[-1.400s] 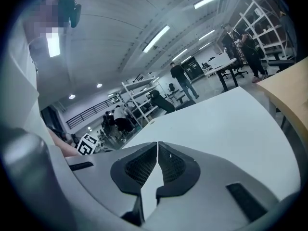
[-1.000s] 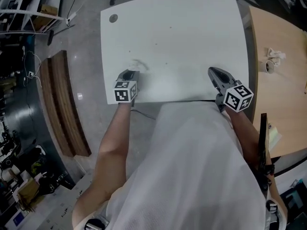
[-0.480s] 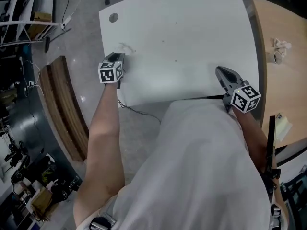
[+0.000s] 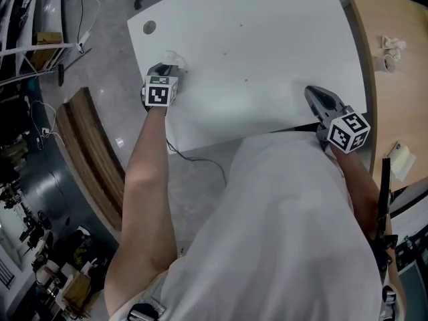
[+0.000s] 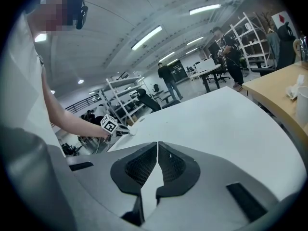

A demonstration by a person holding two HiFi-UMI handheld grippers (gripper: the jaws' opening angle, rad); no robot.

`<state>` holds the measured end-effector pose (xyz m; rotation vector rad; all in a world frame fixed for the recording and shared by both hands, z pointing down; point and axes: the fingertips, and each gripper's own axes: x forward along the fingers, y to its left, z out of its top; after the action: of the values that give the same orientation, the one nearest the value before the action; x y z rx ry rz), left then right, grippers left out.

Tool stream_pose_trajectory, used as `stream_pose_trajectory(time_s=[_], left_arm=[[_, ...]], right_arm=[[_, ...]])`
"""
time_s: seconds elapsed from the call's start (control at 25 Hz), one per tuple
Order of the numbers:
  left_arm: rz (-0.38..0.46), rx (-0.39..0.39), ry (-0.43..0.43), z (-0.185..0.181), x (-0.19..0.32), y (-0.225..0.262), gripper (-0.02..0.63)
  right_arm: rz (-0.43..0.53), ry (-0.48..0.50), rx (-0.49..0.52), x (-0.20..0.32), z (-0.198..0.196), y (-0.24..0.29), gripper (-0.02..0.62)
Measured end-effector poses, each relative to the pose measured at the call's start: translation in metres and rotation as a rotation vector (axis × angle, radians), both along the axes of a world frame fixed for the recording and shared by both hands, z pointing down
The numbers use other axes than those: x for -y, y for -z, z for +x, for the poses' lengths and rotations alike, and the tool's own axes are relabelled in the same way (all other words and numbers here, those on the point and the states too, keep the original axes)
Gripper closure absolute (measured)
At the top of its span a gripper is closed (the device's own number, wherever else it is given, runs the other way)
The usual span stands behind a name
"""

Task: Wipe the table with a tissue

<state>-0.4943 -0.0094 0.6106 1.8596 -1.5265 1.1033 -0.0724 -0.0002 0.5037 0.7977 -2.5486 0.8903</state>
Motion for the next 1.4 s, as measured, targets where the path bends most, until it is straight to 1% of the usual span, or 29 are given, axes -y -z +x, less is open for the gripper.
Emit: stream_pose_trajectory(time_s=[0.04, 0.12, 0.4, 0.48, 0.56, 0.76, 0.92, 1.16, 1.4], left_arm=[[-0.008, 0.011, -0.032, 0.004, 0.0, 0.0, 0.572], [-0.021, -0.002, -0.064, 0.009, 0.001, -0.001, 0.574], [-0.083, -0.082, -0.109, 0.018, -0.009, -0.002, 0.577], [-0.1, -0.095, -0.119, 0.021, -0.014, -0.003, 0.577], [-0.103, -0.097, -0.12, 0.024, -0.019, -0.003, 0.578], [-0.075, -0.145, -0.061, 0.031, -0.029, -0.003, 0.583], [-0.089, -0.163, -0.074, 0.039, -0.038, -0.003, 0.583], [-0.124, -0.212, -0.103, 0.061, -0.059, -0.001, 0.583], [-0.201, -0.32, -0.188, 0.101, -0.091, 0.0, 0.583]], right_arm=[[-0.002, 0.0, -0.001, -0.001, 0.0, -0.001, 0.575], [-0.005, 0.001, -0.003, -0.002, -0.001, -0.002, 0.577], [0.0, 0.018, 0.006, -0.002, -0.009, 0.001, 0.576], [-0.001, 0.021, 0.007, -0.003, -0.01, 0.0, 0.577], [0.001, 0.023, 0.007, -0.004, -0.01, 0.0, 0.576], [0.007, 0.021, 0.009, -0.003, -0.007, 0.002, 0.577], [0.004, 0.012, 0.007, -0.003, -0.001, 0.0, 0.577], [0.005, 0.01, 0.016, -0.004, -0.001, 0.001, 0.575], [0.001, 0.005, 0.024, -0.004, 0.0, 0.001, 0.577]])
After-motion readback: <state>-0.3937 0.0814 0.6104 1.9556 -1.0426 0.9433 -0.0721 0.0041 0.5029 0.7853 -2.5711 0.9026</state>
